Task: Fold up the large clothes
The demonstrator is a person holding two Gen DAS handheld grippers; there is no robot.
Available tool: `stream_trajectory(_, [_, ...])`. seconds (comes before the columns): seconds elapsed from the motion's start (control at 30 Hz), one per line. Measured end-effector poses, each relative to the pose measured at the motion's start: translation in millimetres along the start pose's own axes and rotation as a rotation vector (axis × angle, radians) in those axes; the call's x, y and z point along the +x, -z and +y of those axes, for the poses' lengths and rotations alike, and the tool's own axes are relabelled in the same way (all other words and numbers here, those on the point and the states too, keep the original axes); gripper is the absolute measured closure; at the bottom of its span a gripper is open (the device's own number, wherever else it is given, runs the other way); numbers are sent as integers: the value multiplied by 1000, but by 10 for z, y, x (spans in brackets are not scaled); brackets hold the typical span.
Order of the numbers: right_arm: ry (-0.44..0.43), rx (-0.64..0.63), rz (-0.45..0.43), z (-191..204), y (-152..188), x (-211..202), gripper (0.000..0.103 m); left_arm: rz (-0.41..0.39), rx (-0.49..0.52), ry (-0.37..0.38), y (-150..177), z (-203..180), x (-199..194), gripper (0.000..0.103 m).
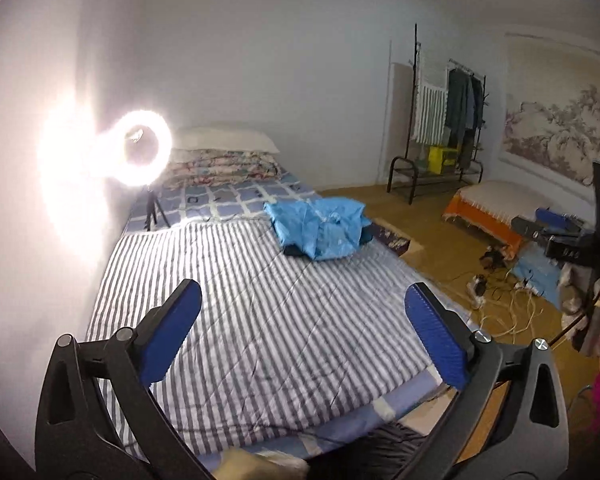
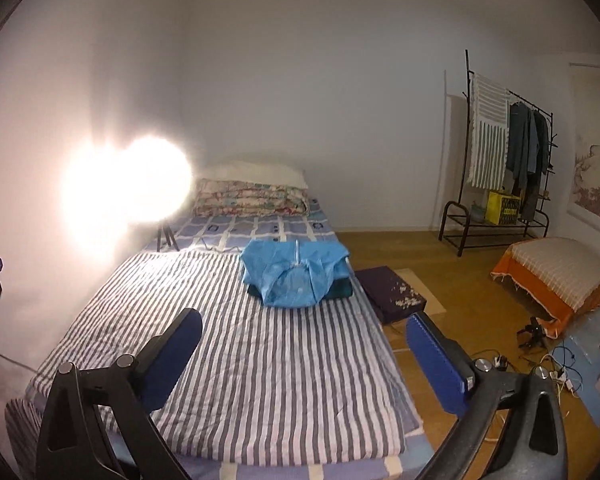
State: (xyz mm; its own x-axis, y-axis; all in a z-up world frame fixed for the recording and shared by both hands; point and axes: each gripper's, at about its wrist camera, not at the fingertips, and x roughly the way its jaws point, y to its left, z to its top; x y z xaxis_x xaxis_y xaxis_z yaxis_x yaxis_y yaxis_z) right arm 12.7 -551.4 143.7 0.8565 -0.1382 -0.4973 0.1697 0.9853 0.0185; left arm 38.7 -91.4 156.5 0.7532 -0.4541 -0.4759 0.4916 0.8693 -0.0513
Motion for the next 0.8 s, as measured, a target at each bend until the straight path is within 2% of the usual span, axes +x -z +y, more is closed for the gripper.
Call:
stream_trajectory(0.23, [26, -14, 1, 175, 293, -98, 0, 21, -25, -16, 372, -79, 118, 0])
stream_trajectory(0.4, [20, 18, 11, 182, 420, -75, 0, 19, -33, -49, 434, -64, 210, 0])
stream_trajectory(0.57, [62, 20, -2, 185, 499, -58, 0, 7, -42, -79, 480, -28, 255, 0])
stream_trajectory(0.8, [62, 17, 23, 169, 533, 59, 0, 37, -66, -99, 542, 41, 358, 0])
